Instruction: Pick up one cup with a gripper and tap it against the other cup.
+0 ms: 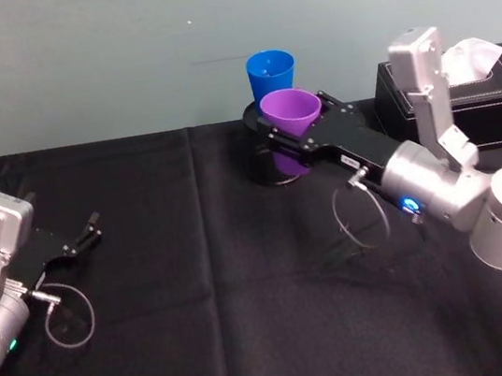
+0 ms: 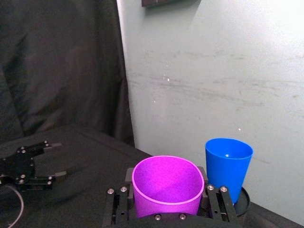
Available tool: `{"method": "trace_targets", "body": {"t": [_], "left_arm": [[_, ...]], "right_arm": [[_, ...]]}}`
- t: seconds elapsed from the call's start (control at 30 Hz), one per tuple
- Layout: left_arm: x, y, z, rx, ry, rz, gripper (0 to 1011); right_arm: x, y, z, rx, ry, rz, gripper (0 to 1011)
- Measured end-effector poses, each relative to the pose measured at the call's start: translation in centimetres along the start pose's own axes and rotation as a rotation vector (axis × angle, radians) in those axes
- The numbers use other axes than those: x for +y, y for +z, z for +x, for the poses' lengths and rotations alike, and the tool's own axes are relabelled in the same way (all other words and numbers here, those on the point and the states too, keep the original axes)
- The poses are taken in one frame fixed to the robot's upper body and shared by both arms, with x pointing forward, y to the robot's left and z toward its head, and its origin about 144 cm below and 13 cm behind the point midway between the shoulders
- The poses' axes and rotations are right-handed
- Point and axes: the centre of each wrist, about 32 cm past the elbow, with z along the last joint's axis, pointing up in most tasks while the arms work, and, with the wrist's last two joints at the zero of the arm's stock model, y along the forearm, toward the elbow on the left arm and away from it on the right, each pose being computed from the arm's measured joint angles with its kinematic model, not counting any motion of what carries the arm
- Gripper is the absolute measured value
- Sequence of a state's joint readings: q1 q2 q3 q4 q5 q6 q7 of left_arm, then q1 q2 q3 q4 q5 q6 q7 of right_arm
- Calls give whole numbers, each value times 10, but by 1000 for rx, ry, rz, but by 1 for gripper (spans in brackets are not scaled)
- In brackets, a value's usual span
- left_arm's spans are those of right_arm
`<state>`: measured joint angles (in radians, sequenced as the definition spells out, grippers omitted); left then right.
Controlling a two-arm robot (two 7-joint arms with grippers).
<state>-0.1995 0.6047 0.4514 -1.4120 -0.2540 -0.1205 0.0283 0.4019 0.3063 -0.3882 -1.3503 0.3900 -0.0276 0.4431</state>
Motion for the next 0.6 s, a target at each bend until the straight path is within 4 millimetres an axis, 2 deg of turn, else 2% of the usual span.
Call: {"method": "trace_targets", "body": {"t": [0.33, 0.6], "left_arm": [[0, 0, 0, 0, 0, 0, 1000], [0, 0, 0, 0, 0, 0, 1000]], "right_arm": [[27, -5, 9, 20, -26, -55, 744], [40, -6, 16, 31, -65, -77, 744]]}}
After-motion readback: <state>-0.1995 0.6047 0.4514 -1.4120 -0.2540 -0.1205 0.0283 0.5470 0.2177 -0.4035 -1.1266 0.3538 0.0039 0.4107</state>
